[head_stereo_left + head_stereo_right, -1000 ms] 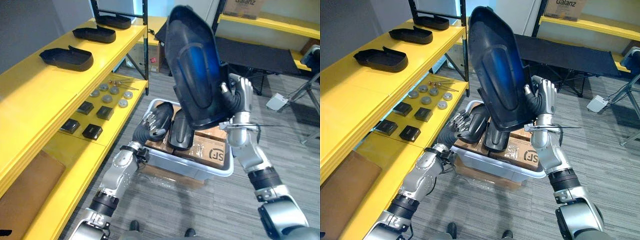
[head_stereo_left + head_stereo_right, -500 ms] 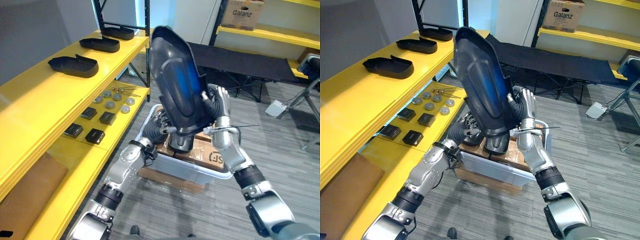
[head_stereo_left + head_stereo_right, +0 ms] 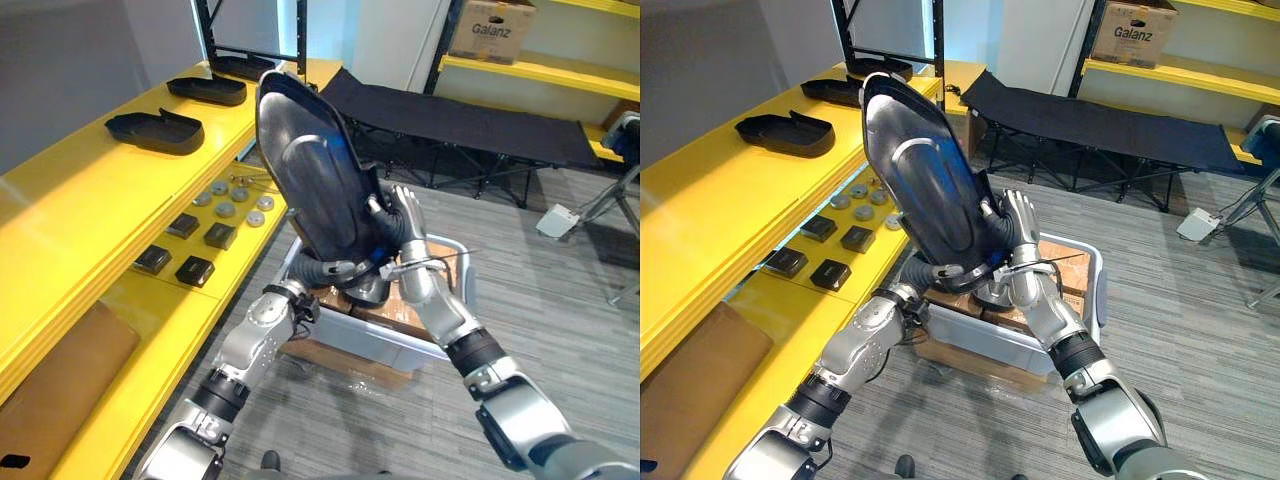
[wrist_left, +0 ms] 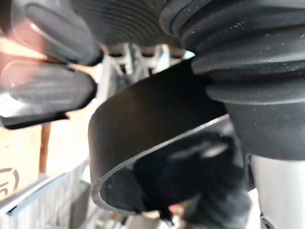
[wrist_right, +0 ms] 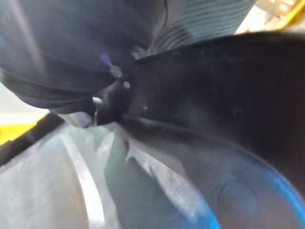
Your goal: Walk over and take plastic housings, then place them on the shelf
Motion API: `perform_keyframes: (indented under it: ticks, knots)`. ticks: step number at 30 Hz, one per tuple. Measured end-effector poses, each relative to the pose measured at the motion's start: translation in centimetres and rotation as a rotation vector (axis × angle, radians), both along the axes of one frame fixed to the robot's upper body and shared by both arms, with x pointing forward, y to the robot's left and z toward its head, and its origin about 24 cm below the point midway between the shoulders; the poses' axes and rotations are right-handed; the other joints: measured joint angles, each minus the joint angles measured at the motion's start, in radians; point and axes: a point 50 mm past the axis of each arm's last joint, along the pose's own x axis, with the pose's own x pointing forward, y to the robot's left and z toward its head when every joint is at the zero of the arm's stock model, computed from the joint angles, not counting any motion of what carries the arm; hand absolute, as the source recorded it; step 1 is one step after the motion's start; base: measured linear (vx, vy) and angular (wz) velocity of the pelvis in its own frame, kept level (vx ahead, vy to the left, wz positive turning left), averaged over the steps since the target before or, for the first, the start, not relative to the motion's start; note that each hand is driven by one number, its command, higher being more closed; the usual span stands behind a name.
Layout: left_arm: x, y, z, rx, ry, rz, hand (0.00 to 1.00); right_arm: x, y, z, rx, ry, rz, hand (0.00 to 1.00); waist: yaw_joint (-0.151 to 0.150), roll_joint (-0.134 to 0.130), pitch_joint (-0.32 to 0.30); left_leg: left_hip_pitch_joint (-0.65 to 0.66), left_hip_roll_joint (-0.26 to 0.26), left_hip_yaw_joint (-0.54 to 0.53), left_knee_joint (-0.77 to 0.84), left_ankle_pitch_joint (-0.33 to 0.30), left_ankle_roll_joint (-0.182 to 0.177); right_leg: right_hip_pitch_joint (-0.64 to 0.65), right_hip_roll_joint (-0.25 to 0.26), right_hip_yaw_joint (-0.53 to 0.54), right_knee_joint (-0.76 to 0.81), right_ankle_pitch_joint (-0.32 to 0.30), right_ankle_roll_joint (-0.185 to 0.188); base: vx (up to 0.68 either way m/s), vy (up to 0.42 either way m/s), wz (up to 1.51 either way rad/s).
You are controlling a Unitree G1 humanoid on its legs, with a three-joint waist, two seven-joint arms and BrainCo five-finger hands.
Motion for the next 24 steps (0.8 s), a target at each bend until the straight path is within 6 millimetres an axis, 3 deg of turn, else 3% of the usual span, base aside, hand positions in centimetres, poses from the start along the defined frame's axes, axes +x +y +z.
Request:
perform_keyframes:
  ticks: [1,8,11,24]
  knots:
    - [0.1,0.1,-0.2,0.004,0.010,0.018,1.00,0.0,0.1,-0.1,-0.003,0.001,0.004,1.00,0.000,0.000,0.000,0.000,0.000,-0.002,0.000,0.000,0.000,0.000,0.000,0.000,0.000,0.000,0.000,0.00,0.000,0.00]
    - [0.6,1.4,-0.4,-0.014,0.029,0.165,1.00,-0.7,0.3,-1.9,0.009,0.054,0.015,1.00,0.000,-0.004,-0.002,0.000,0.000,-0.007,0.000,0.000,0.000,0.001,0.000,-0.003,0.000,0.000,0.000,0.00,0.000,0.00]
    - [0.8,1.8,-0.5,-0.059,0.036,0.234,1.00,-1.3,0.6,-2.9,0.038,0.069,0.014,1.00,0.000,-0.017,-0.012,0.000,0.001,-0.007,0.000,0.000,0.000,0.001,0.000,-0.003,0.000,0.000,0.000,0.00,0.000,0.00]
    - [0.6,2.0,-2.7,-0.426,0.298,0.277,1.00,-2.6,2.2,-4.3,0.097,0.076,0.028,1.00,-0.001,-0.037,-0.025,0.000,0.000,-0.006,0.000,0.000,0.000,0.002,-0.002,-0.004,0.000,0.000,0.000,0.00,0.000,0.00]
